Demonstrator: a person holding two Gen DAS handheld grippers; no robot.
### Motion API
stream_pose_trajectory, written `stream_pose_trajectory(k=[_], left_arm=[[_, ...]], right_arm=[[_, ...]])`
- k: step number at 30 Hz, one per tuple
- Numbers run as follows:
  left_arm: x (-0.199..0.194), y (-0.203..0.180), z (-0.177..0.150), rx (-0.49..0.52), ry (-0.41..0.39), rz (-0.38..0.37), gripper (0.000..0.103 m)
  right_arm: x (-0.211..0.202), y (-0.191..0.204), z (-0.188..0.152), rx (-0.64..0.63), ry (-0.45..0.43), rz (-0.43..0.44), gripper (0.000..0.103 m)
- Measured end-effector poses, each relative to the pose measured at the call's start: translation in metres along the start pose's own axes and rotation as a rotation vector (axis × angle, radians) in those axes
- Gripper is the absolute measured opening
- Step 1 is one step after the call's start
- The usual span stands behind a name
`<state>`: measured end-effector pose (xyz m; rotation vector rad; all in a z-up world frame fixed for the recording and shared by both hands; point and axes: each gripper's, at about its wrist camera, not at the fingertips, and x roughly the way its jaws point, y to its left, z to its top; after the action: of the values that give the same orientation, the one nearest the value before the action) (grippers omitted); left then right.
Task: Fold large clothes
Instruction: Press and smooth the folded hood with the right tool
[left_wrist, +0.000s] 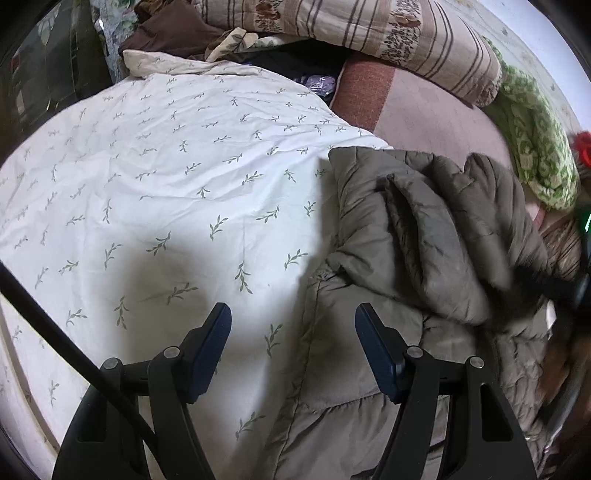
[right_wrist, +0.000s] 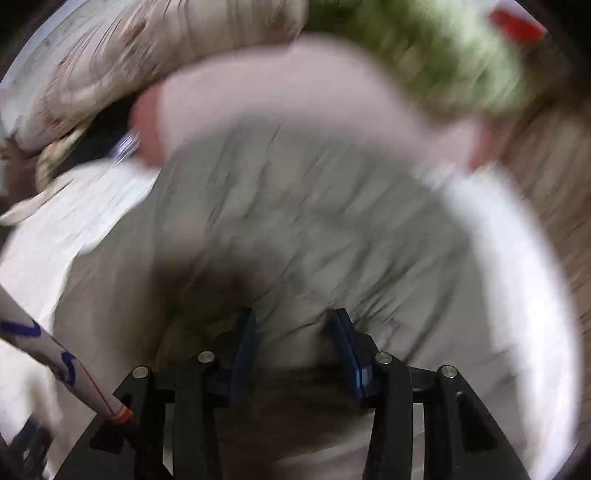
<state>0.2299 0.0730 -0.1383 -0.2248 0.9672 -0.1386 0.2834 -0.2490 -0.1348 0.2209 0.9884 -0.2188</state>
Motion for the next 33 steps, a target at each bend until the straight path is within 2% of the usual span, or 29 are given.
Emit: stream_pose_trajectory(k=[1, 3, 7, 12, 14, 16, 17, 20, 21, 23, 25, 29, 31, 33], left_arm=[[0.0, 0.0, 0.001, -0.002, 0.0, -0.004, 0.069], [0.003, -0.001, 0.001, -0.001, 0.004, -0.001, 0.069], [0.004, -0.001, -0.002, 0.0, 0.019, -0.001, 0.069], [-0.001, 0.002, -0.001, -0.015, -0.001, 0.007, 0.069], [0.002, 0.003, -0.002, -0.018, 0.015, 0.0, 0.069], [0.004, 0.004, -0.003, -0.022, 0.028, -0.009, 0.069], [0.003, 0.004, -0.003, -0.021, 0.026, -0.005, 0.069], [0.0, 0.004, -0.002, -0.016, 0.006, 0.014, 0.069], [0.0, 0.004, -0.001, -0.016, 0.005, 0.015, 0.069], [0.002, 0.004, -0.001, -0.017, 0.012, 0.012, 0.069], [0.003, 0.005, 0.0, -0.019, 0.021, 0.005, 0.069], [-0.002, 0.009, 0.002, -0.035, 0.007, 0.003, 0.069], [-0.006, 0.013, 0.003, -0.049, -0.006, 0.014, 0.069], [-0.007, 0.016, 0.002, -0.06, -0.009, 0.021, 0.069]], right_arm=[[0.006, 0.007, -0.01, -0.028, 0.015, 0.015, 0.048], [0.011, 0.03, -0.033, -0.154, -0.009, -0.034, 0.048], [-0.001, 0.038, -0.03, -0.196, -0.043, -0.085, 0.048], [-0.061, 0.05, -0.026, -0.204, -0.242, -0.109, 0.049], [-0.068, 0.062, -0.02, -0.217, -0.275, -0.116, 0.049], [-0.06, 0.073, -0.014, -0.229, -0.265, -0.11, 0.048], [-0.046, 0.081, -0.009, -0.228, -0.231, -0.103, 0.048], [0.004, 0.094, -0.012, -0.215, -0.072, -0.06, 0.047], [0.022, 0.1, -0.017, -0.222, -0.025, -0.07, 0.047], [0.029, 0.107, -0.023, -0.256, -0.049, -0.111, 0.047], [0.019, 0.11, -0.023, -0.282, -0.065, -0.13, 0.047], [-0.036, 0.11, -0.029, -0.274, -0.194, -0.038, 0.047], [-0.046, 0.119, -0.037, -0.298, -0.202, 0.013, 0.048], [-0.041, 0.134, -0.047, -0.339, -0.175, 0.049, 0.048]])
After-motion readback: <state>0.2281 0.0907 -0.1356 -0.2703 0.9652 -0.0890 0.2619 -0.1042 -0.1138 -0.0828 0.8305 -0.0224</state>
